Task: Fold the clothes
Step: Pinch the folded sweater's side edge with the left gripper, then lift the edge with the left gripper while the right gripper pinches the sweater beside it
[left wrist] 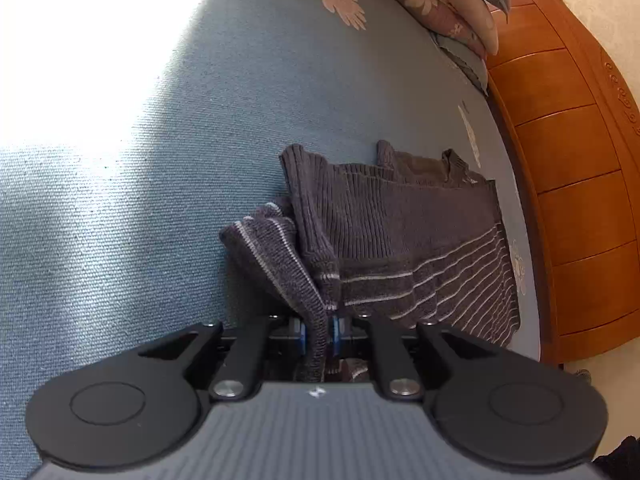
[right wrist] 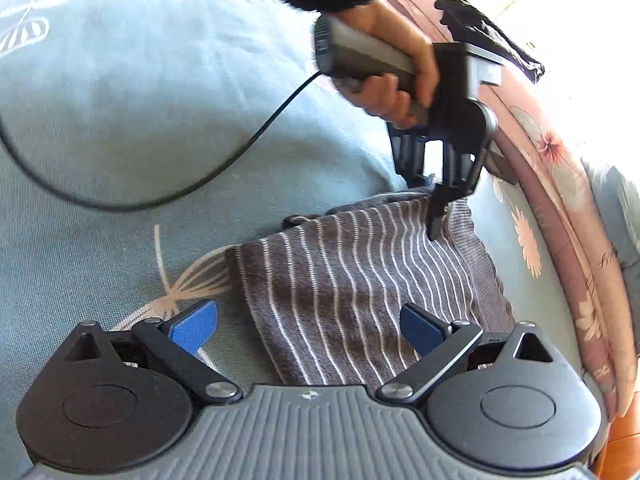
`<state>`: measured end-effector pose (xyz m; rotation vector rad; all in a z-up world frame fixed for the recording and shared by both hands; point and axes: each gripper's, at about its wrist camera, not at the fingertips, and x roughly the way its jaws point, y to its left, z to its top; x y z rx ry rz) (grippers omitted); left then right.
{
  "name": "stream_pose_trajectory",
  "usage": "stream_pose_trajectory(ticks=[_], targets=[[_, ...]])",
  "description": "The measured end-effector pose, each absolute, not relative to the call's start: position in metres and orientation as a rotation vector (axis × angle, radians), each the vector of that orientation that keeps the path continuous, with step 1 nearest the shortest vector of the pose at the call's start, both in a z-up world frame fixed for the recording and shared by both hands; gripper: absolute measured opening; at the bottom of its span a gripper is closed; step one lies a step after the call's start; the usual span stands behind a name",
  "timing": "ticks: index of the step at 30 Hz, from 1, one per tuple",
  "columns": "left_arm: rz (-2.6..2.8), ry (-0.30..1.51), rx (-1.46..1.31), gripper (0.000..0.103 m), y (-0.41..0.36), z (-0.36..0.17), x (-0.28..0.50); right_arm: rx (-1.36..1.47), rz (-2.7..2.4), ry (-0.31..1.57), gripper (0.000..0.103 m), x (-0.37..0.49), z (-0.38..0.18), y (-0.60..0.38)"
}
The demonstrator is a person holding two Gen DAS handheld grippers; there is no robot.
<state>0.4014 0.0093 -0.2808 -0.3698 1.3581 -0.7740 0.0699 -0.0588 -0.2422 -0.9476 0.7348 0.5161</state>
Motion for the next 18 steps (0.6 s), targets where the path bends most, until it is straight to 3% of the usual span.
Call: stream_pose_trajectory(ticks=[14,15,18], targets=[[-0.716,1.366,-0.578,0.010,0.029,-0.294,0.402,-1.054,0.141,0.619,0.101,0.092,-0.276,-0.012],[-0.713,1.367,-0.585,0.010,0.027,-0.296,0.403,-1.052,0.139,0.630,0.096,0.092,-0.276,-0.014],[-0.706,1.369,-0.606,0.010,0.023,-0.300,0.404,-1.117,0.160,0.636,0.065,0.085,-0.284,-0.019]])
